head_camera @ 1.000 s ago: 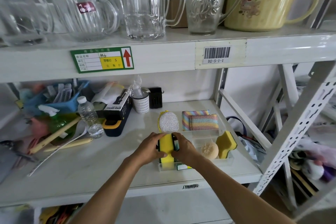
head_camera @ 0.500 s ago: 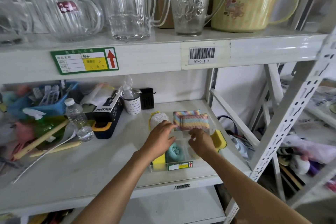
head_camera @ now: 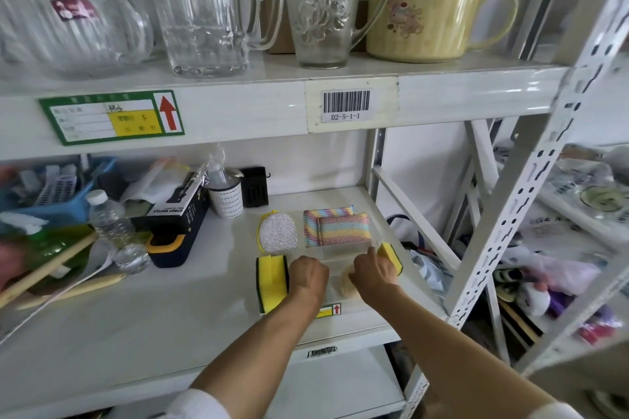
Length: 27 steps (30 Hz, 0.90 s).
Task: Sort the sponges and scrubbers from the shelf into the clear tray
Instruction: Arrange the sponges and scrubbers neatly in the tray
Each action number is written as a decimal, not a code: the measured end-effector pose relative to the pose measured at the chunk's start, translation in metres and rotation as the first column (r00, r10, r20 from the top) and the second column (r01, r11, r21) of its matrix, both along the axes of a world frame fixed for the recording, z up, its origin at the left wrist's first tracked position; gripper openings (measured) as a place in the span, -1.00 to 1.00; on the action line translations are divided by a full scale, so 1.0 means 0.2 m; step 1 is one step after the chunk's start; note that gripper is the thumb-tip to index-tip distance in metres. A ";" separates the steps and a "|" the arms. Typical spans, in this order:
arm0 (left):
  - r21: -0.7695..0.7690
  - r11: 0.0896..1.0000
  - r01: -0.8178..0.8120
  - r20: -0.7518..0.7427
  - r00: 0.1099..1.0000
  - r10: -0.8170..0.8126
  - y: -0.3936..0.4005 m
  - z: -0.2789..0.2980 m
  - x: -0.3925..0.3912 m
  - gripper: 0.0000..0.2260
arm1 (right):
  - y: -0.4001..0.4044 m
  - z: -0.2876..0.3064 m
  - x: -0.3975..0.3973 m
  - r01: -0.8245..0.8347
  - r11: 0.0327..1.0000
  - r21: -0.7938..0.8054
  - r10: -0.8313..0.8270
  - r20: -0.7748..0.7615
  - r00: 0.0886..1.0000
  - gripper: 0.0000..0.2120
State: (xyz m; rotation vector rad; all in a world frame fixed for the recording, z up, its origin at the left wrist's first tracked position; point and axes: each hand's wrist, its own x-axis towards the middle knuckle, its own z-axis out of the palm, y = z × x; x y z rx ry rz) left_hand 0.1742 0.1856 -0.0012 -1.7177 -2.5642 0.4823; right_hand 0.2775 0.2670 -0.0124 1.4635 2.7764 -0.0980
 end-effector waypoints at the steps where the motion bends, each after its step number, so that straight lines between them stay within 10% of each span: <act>1: -0.013 1.000 -0.008 0.002 1.000 0.008 0.00 -0.01 0.00 -0.71 | 0.00 -0.01 0.00 -0.004 1.000 -0.012 0.004 0.001 1.000 -0.71; 27: 0.119 0.992 0.035 -0.012 0.999 -0.033 0.00 0.07 -0.08 -0.75 | 0.08 -0.02 -0.02 -0.150 0.987 -0.063 0.139 -0.157 0.978 -0.56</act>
